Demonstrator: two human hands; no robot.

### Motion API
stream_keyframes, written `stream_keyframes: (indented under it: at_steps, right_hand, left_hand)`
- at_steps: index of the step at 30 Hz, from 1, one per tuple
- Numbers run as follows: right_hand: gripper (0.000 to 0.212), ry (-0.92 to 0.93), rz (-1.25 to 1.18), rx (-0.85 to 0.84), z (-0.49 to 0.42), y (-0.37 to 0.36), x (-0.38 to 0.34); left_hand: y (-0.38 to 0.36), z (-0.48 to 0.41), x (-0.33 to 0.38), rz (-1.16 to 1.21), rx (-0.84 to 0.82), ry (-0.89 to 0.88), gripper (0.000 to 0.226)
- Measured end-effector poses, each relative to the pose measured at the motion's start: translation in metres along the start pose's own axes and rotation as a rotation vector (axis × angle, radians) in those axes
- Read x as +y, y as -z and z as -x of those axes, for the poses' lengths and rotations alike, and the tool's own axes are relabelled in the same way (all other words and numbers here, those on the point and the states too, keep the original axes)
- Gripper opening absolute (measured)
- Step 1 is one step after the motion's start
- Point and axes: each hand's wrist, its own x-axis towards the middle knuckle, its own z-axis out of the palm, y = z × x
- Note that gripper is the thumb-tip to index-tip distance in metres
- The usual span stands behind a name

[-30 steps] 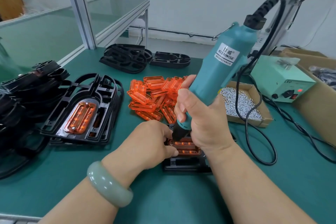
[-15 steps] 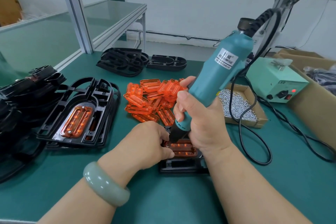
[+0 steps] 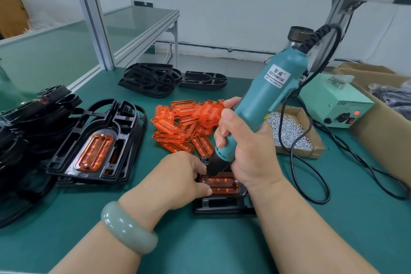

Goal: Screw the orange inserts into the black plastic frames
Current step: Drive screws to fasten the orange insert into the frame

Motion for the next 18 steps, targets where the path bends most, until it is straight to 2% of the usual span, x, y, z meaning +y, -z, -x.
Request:
stream_keyframes:
  at_steps: [7, 11, 14, 18]
  right_hand:
    - [0.015, 0.003, 0.03, -0.007, 0.001, -0.002, -0.004]
    - [0.014, 0.073, 0.005, -0.019, -0.007, -0.004, -0.019]
    - [0.007, 0.098, -0.101, 0.106, -0.014, 0.003, -0.03]
    - [0.023, -0.021, -0.322, 0.305, -0.017, 0.024, -0.03]
  left_hand:
    - [-0.002, -0.002, -0.003, 0.026, -0.023, 0.013, 0.041]
    - [-0.001, -0.003, 0.0, 0.009, -0.008, 0.021, 0.045]
    - [0.001, -0.002, 0.001, -0.019, -0.011, 0.009, 0.047]
    - [0.002, -0.001, 0.002, -0.041, -0.007, -0.004, 0.048]
